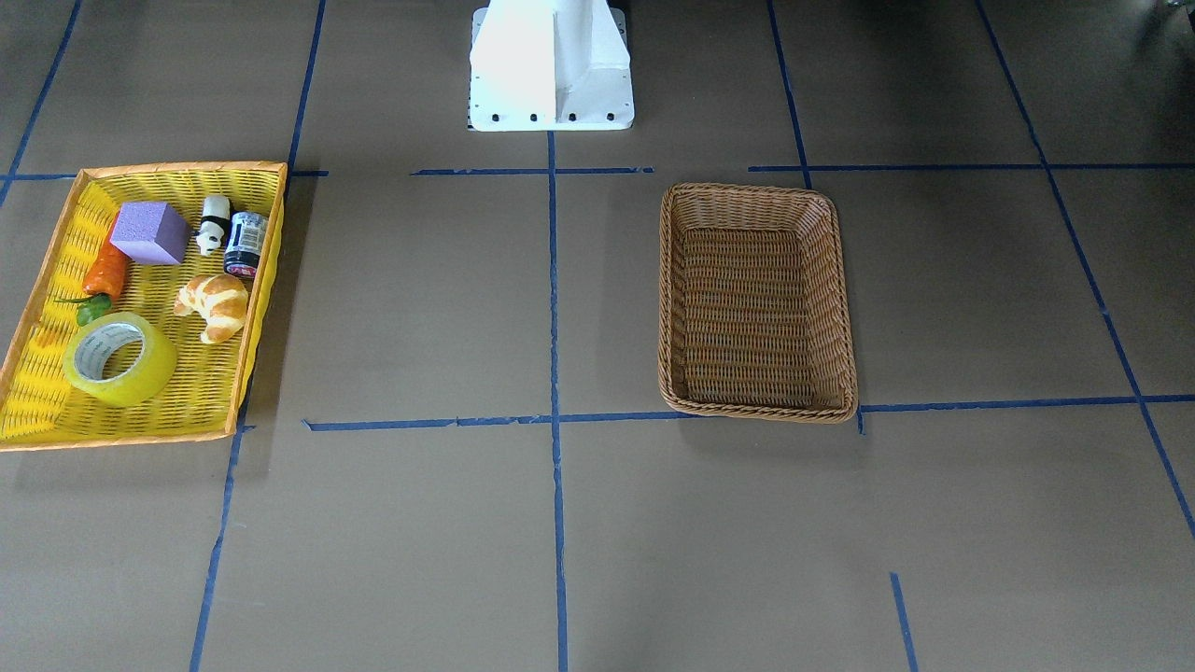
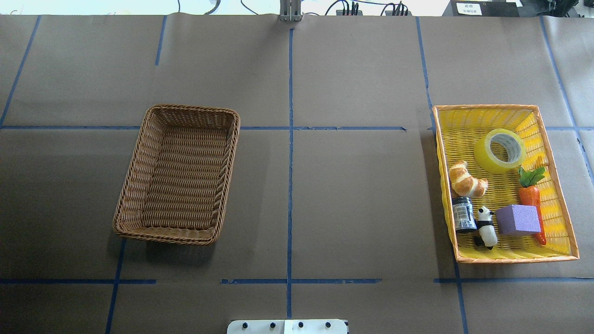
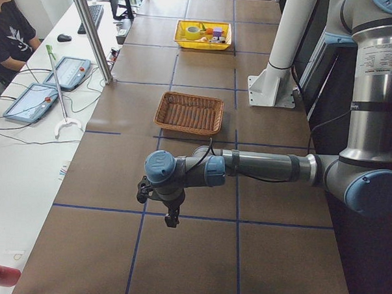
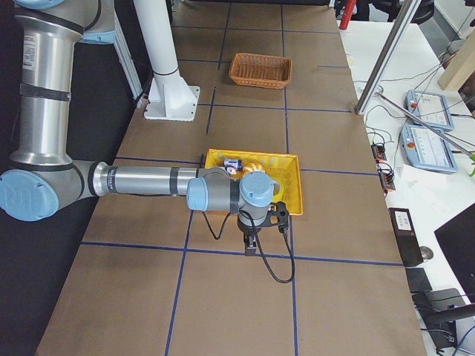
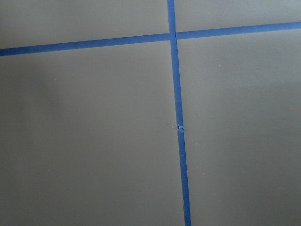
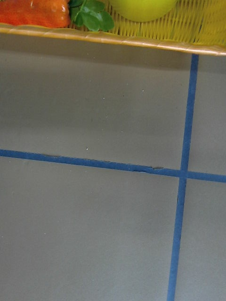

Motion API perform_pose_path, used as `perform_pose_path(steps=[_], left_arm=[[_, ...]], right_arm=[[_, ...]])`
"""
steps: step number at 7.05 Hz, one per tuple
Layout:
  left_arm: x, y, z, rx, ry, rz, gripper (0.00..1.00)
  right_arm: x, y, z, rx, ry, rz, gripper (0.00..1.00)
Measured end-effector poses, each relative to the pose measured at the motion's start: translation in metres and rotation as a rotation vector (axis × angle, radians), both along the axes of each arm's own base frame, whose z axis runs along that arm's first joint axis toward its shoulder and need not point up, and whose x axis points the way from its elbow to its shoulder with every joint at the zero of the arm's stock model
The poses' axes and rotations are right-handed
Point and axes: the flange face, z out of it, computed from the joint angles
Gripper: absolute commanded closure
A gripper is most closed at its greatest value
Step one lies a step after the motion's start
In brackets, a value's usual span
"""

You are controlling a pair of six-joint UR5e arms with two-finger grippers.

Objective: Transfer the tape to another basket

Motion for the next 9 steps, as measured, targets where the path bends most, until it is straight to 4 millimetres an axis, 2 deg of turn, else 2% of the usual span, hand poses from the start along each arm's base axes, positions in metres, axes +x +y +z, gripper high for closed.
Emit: perform_pose_path(steps=[3, 9], left_arm=[[0.003, -0.0099, -0.008, 0.001, -0.013, 0.008, 0.0], [0.0039, -0.0054, -0.0023, -0.022, -0.013, -0.004, 0.0]], right_arm=[[-0.0003, 0.0034, 0.0012, -0.006, -0.007, 0.001, 0.0], [0.0001, 0.0042, 0.0007, -0.007, -0.01, 0.003, 0.0]])
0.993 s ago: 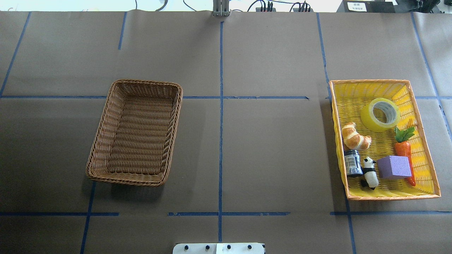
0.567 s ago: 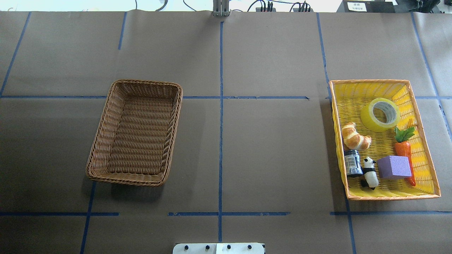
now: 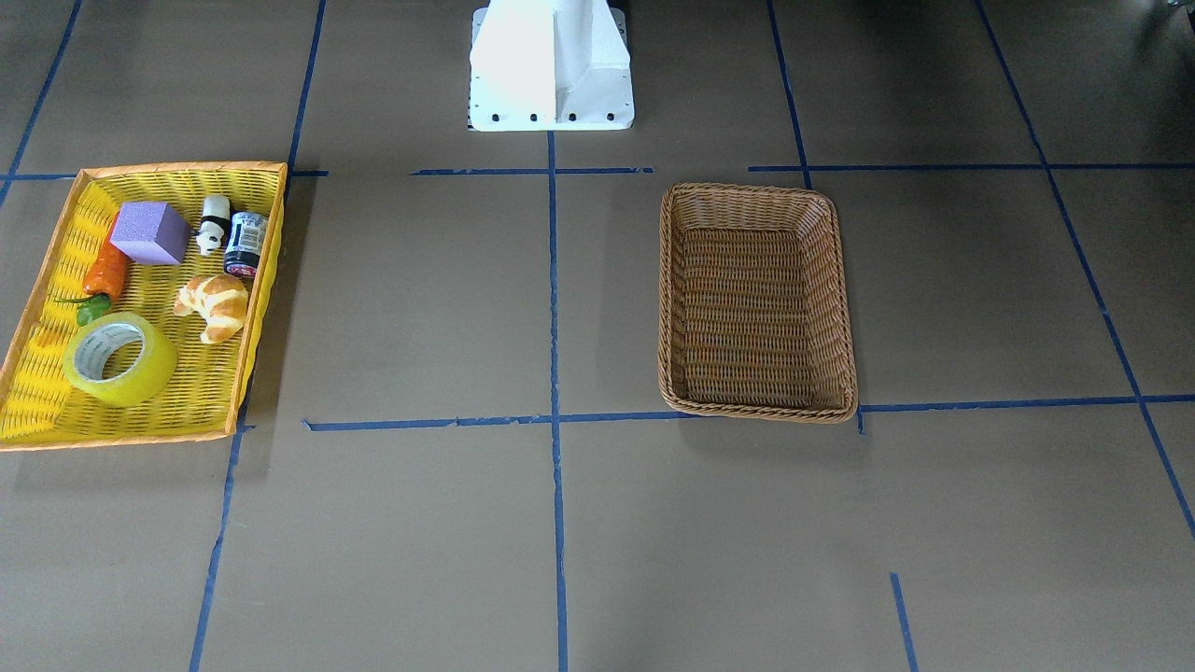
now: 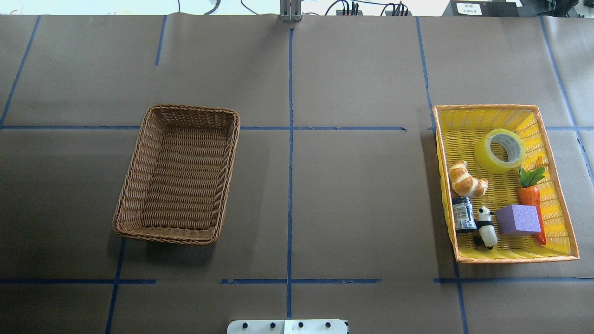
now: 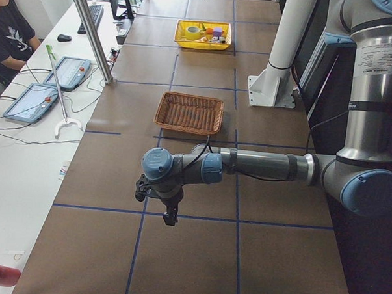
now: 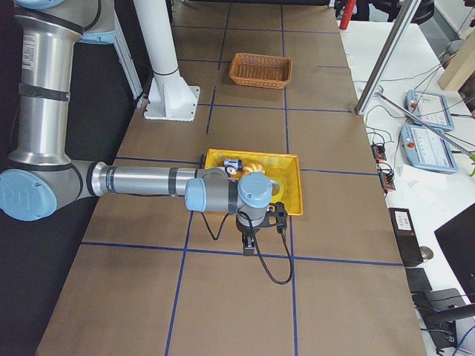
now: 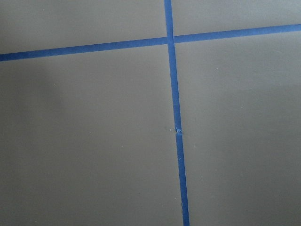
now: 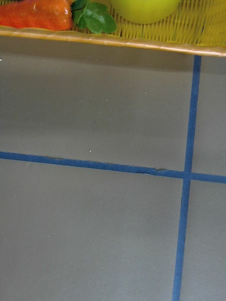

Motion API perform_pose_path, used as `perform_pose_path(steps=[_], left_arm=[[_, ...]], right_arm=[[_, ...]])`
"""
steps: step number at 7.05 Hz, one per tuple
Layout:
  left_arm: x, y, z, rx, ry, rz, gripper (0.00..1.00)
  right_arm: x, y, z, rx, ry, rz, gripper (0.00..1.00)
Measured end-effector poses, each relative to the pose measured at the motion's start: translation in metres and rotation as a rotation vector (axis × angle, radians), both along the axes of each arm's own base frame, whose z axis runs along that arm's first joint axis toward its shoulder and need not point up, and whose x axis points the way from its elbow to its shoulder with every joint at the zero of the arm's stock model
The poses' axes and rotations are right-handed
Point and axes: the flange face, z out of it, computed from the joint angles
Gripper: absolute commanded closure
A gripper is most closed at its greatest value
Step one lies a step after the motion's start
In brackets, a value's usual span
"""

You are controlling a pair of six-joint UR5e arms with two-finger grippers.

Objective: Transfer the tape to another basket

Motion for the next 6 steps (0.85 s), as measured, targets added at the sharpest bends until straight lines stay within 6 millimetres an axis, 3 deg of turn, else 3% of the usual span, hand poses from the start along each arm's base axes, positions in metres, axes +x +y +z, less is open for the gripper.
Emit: perform_pose_path(steps=[6], left_arm=[[0.0, -0.0018, -0.0072, -0.035, -0.002, -0.057, 0.0]], right_arm=[[-0.0005, -0.0053, -0.0074, 0.034, 0.002, -0.011, 0.0]])
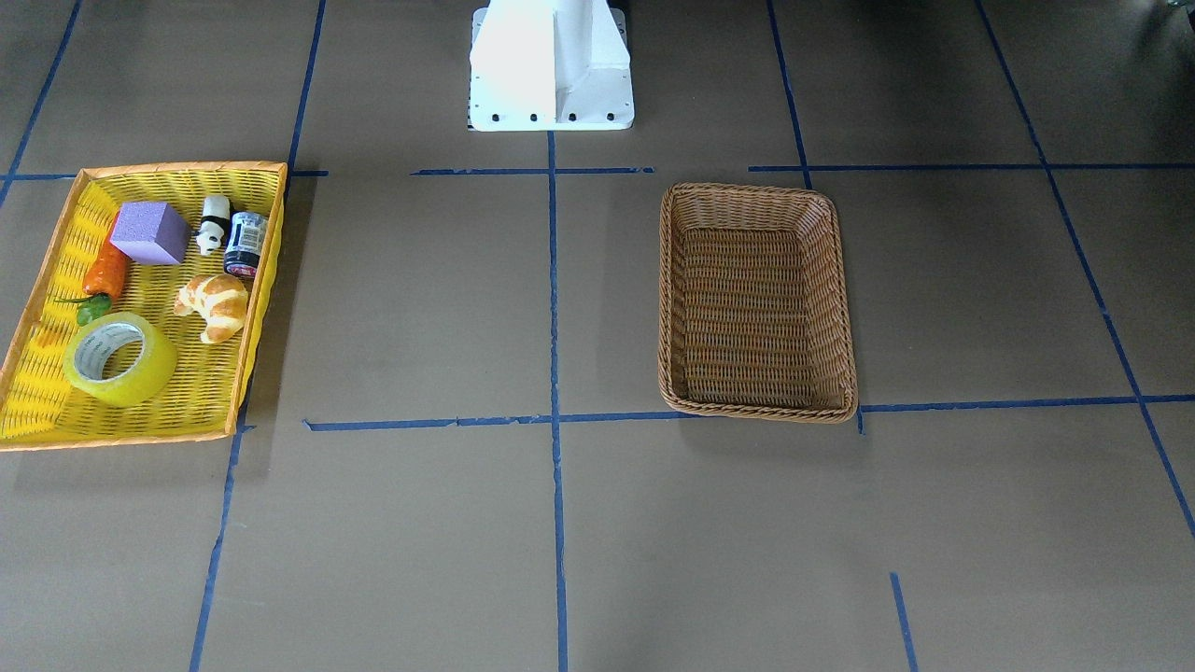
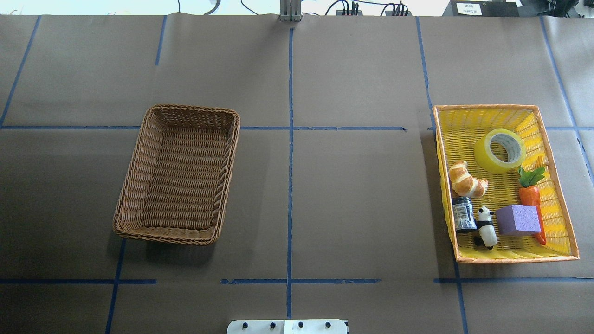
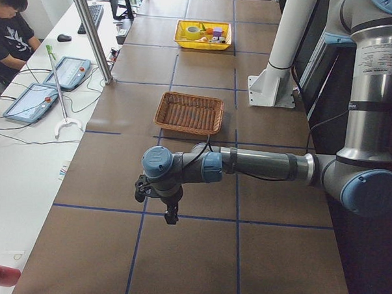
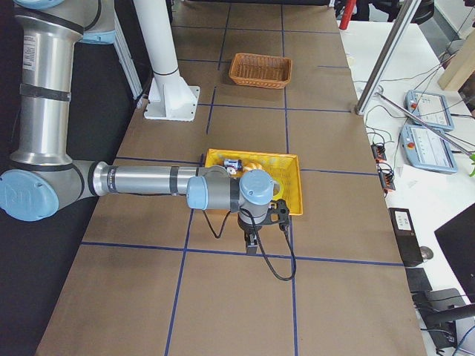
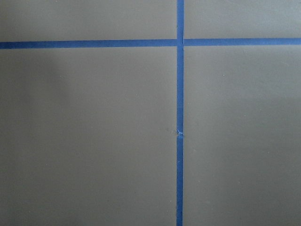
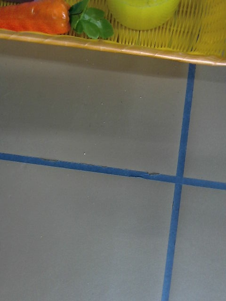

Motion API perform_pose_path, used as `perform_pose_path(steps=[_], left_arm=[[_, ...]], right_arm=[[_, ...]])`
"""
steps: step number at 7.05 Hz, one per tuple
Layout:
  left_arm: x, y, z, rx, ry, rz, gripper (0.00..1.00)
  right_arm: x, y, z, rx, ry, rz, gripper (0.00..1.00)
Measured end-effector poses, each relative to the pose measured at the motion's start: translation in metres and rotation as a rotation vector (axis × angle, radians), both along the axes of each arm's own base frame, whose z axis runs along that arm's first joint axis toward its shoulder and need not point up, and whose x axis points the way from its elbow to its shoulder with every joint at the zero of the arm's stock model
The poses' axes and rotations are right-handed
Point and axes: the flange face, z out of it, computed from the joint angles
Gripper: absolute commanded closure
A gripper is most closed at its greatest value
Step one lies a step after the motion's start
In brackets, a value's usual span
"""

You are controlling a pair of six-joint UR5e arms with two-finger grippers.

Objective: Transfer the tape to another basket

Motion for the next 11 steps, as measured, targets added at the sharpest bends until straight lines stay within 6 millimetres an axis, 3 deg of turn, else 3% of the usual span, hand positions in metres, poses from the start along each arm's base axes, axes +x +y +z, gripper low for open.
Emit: perform_pose_path(steps=[2, 3, 5, 7, 9, 11], left_arm=[[0.001, -0.002, -0.005, 0.032, 0.015, -0.001, 0.0], [0.001, -0.003, -0.007, 0.044, 0.023, -0.001, 0.0], [0.002, -0.006, -0.012, 0.086, 0.028, 0.0, 0.0], [0.002, -0.007, -0.011, 0.096, 0.03, -0.002, 0.0], [0.002, -0.007, -0.008, 0.091, 0.03, -0.002, 0.0], [0.002, -0.007, -0.007, 0.088, 0.031, -0.003, 0.0]], right_arm=[[-0.004, -0.003, -0.005, 0.049, -0.01, -0.004, 0.0], [-0.016, -0.011, -0.015, 0.079, -0.03, -0.02, 0.0], [-0.068, -0.054, -0.062, 0.089, -0.073, -0.019, 0.0], [-0.145, -0.099, -0.113, 0.049, -0.089, -0.018, 0.01], [-0.202, -0.115, -0.121, 0.046, -0.054, -0.071, 0.05], [-0.234, -0.118, -0.103, 0.016, -0.021, -0.111, 0.09]])
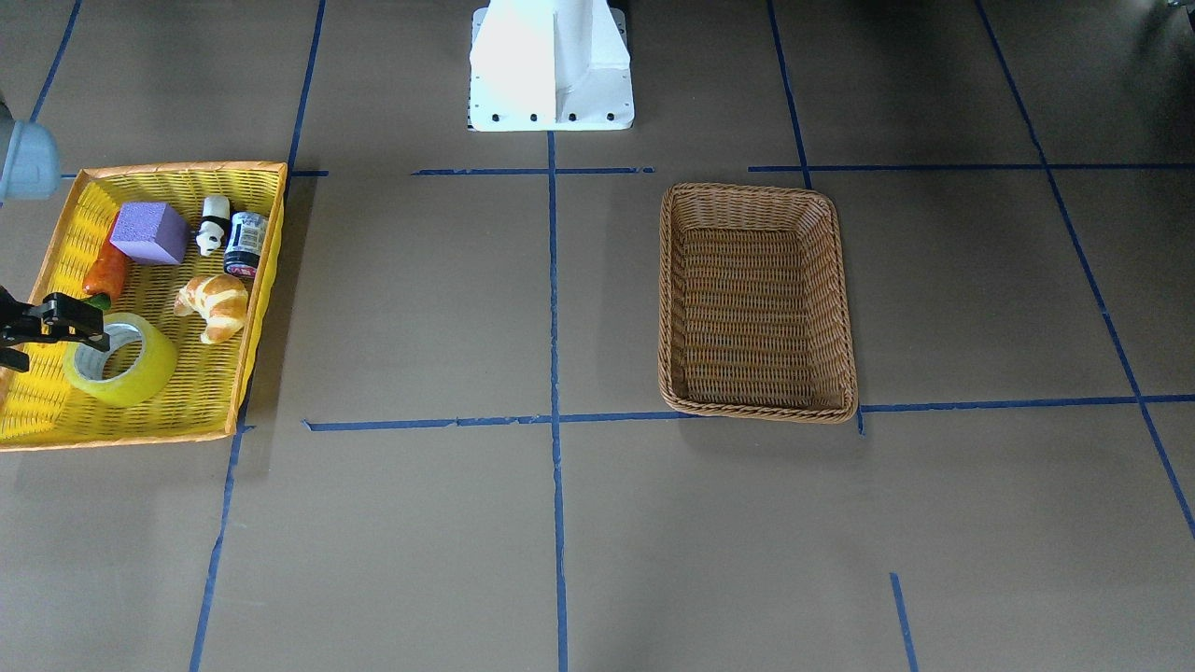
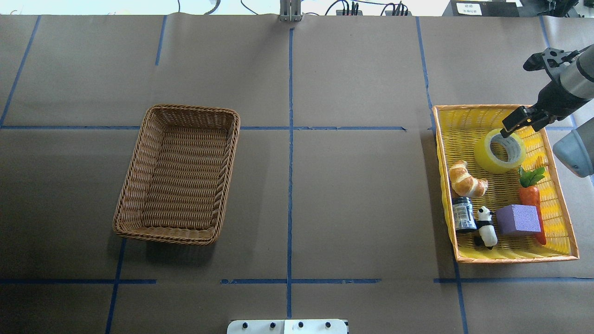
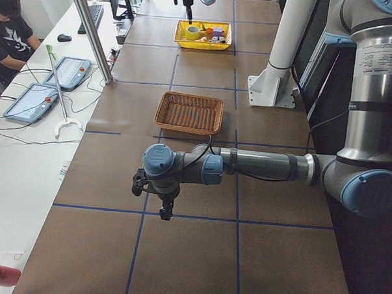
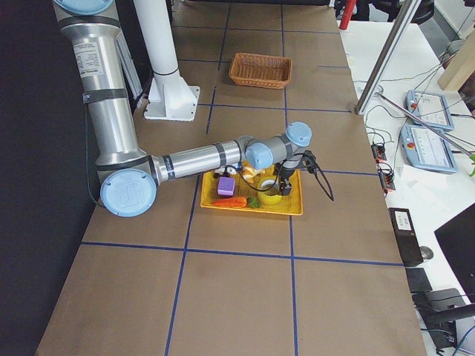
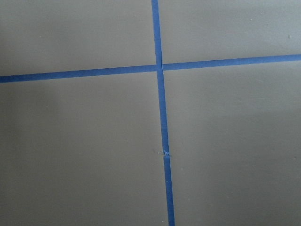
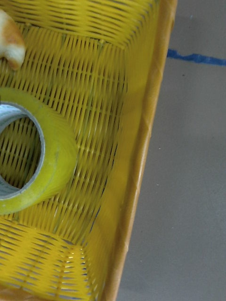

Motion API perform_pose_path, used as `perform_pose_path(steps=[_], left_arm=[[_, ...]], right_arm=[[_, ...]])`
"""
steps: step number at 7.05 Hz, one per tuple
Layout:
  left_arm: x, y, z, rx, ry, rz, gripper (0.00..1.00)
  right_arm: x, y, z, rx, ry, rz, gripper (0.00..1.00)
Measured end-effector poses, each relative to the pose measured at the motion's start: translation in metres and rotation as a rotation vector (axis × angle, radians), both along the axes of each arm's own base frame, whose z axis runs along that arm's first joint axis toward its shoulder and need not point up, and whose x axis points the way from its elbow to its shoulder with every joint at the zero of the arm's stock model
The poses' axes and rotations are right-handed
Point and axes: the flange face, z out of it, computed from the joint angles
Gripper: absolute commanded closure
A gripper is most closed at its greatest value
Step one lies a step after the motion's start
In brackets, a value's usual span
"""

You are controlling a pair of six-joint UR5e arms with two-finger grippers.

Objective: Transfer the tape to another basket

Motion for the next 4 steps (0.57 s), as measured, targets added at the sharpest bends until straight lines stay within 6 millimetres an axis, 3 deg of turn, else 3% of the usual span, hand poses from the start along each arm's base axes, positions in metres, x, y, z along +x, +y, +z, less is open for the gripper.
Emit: perform_pose_path(steps=[3, 4], left_arm=[[0.0, 0.0, 0.0, -0.001, 0.001, -0.001, 0.0], [0.0, 0.0, -0.001, 0.0, 0.002, -0.001, 0.0]], right_arm=[[-0.013, 0.001, 0.023, -0.036, 0.028, -0.021, 0.15], [-0.017, 0.002, 0.028, -0.039, 0.039, -0.027, 0.23]])
